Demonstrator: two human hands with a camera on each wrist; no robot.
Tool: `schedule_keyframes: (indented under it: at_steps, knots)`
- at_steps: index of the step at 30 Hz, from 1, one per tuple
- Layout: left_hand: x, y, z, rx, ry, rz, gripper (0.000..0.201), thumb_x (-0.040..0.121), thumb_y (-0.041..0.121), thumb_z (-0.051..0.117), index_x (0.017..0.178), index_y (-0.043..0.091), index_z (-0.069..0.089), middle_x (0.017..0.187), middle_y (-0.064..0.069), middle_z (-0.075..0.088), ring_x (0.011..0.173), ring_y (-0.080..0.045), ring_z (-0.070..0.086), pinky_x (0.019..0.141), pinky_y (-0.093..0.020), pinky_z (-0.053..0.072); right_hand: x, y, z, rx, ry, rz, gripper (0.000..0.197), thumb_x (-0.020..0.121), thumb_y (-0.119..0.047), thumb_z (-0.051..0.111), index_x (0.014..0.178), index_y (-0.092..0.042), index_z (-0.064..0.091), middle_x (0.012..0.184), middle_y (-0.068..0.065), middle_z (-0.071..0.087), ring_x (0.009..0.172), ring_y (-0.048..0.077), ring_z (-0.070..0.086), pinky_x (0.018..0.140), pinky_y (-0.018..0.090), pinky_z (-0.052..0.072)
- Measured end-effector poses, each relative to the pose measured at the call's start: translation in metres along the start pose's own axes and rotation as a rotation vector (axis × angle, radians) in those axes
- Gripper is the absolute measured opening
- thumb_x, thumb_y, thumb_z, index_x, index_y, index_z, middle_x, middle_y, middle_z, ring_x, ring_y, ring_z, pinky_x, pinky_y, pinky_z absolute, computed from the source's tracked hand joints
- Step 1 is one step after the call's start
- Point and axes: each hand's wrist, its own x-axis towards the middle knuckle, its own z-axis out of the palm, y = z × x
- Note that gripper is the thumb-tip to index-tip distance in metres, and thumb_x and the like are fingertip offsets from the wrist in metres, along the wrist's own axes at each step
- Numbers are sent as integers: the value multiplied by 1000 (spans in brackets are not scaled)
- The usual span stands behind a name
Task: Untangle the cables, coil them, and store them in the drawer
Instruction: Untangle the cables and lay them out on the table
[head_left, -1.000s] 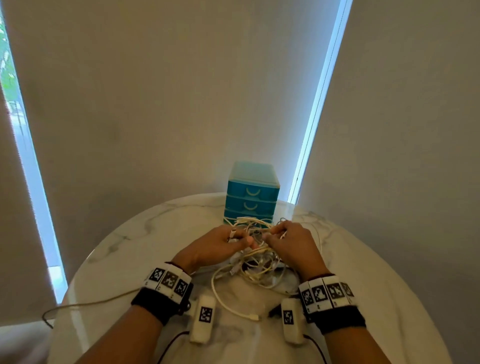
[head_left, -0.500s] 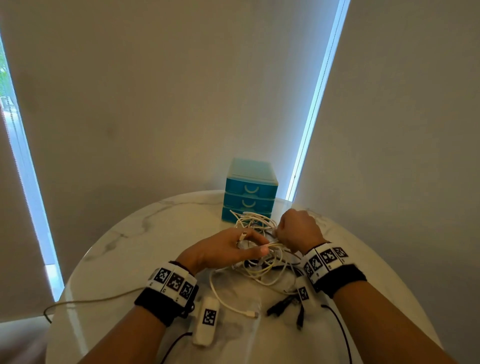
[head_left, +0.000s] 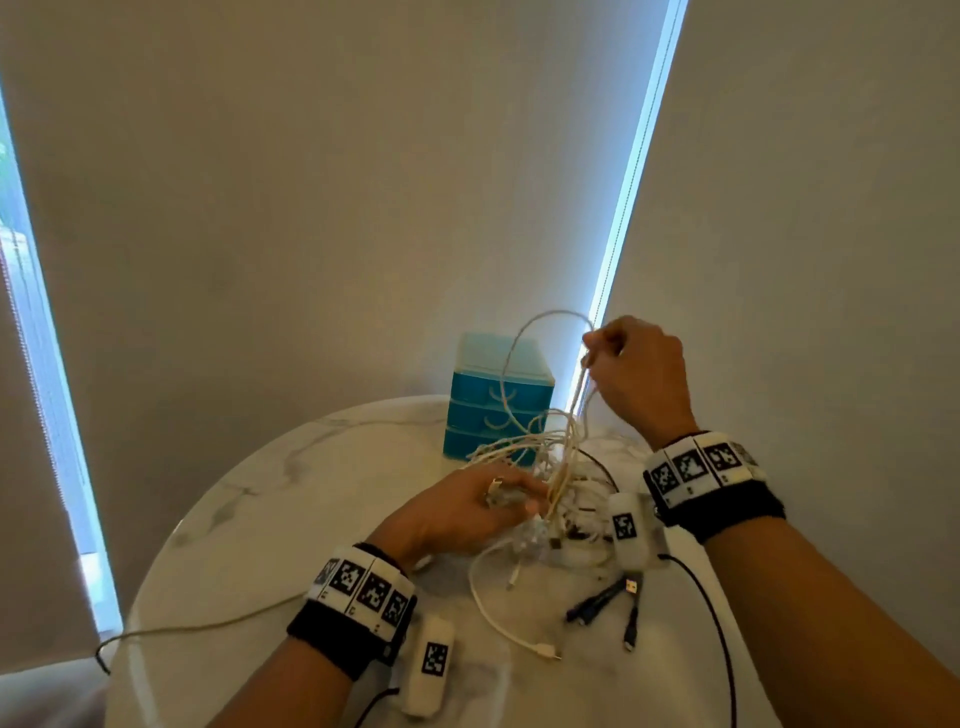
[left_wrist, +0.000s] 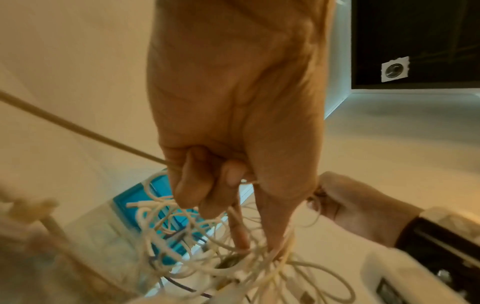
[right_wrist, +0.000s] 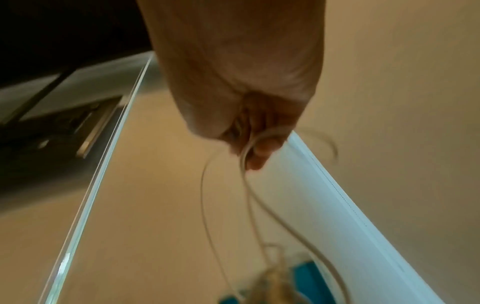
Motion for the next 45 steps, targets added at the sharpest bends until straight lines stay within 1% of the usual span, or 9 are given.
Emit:
schedule_keyframes:
  at_steps: [10, 17, 21, 24, 28, 32, 35, 40, 45]
  knots:
    - [-2, 2, -7, -107, 292, -52, 23, 103, 53, 64, 111, 37, 79, 112, 26, 77, 108, 11, 67, 101, -27, 52, -4, -24, -21, 220, 57, -37, 26, 100, -48, 70, 94, -24, 78, 77, -16, 79, 78, -2, 74, 79, 20, 57]
    - [4, 15, -3, -353, 443, -27, 35, 99, 60, 66, 125, 38, 71, 113, 16, 80, 111, 2, 72, 107, -34, 54, -40, -14, -7, 639, -65, 156, 28, 102, -35, 71, 100, -9, 78, 90, 2, 84, 81, 20, 81, 67, 27, 56]
    - [0, 30, -7, -456, 550, -82, 29, 109, 51, 51, 115, 37, 75, 105, 17, 81, 67, 12, 63, 64, -15, 47, -73, 0, 14, 734, -165, 236, 27, 102, -34, 71, 107, -8, 76, 92, 5, 83, 84, 25, 81, 67, 27, 59]
    - [-4, 28, -11, -543, 652, -64, 29, 110, 42, 54, 120, 27, 77, 103, 7, 83, 55, 9, 57, 52, -9, 42, -92, 17, 27, 743, -226, 278, 27, 101, -32, 72, 109, -7, 76, 92, 5, 83, 79, 23, 81, 68, 30, 61]
    - [-5, 23, -12, -492, 683, -59, 26, 109, 35, 60, 117, 20, 79, 99, 1, 82, 63, 9, 62, 59, -4, 45, -102, 31, 36, 685, -248, 306, 22, 102, -31, 72, 108, -11, 77, 93, 2, 83, 78, 26, 81, 80, 49, 65]
    - [-5, 20, -11, -421, 624, -71, 27, 108, 39, 61, 119, 24, 80, 96, 5, 83, 97, 3, 74, 81, -5, 49, -95, 32, 30, 426, -193, 232, 18, 97, -43, 75, 96, -26, 79, 81, -10, 79, 74, 16, 74, 70, 35, 62]
    - [-6, 18, -15, -399, 643, -126, 27, 106, 44, 63, 114, 28, 83, 96, 10, 83, 100, 5, 73, 87, -10, 50, -83, 19, 20, 443, -286, 208, 18, 103, -32, 71, 97, -15, 76, 79, 1, 80, 70, 19, 75, 64, 32, 60]
    - [-11, 10, -28, -434, 775, -249, 35, 102, 57, 62, 98, 31, 85, 72, 11, 69, 56, 2, 51, 64, -25, 40, -37, -3, -12, 987, 95, 406, 23, 108, -12, 58, 106, 5, 73, 94, 16, 82, 78, 18, 79, 69, 22, 62]
    - [-15, 13, -41, -490, 859, -239, 53, 99, 70, 55, 86, 27, 83, 66, 1, 49, 56, -8, 40, 59, -27, 35, 0, -18, -18, 1436, 508, 529, 22, 108, -4, 50, 122, 7, 63, 112, 23, 77, 79, 16, 78, 75, 21, 61]
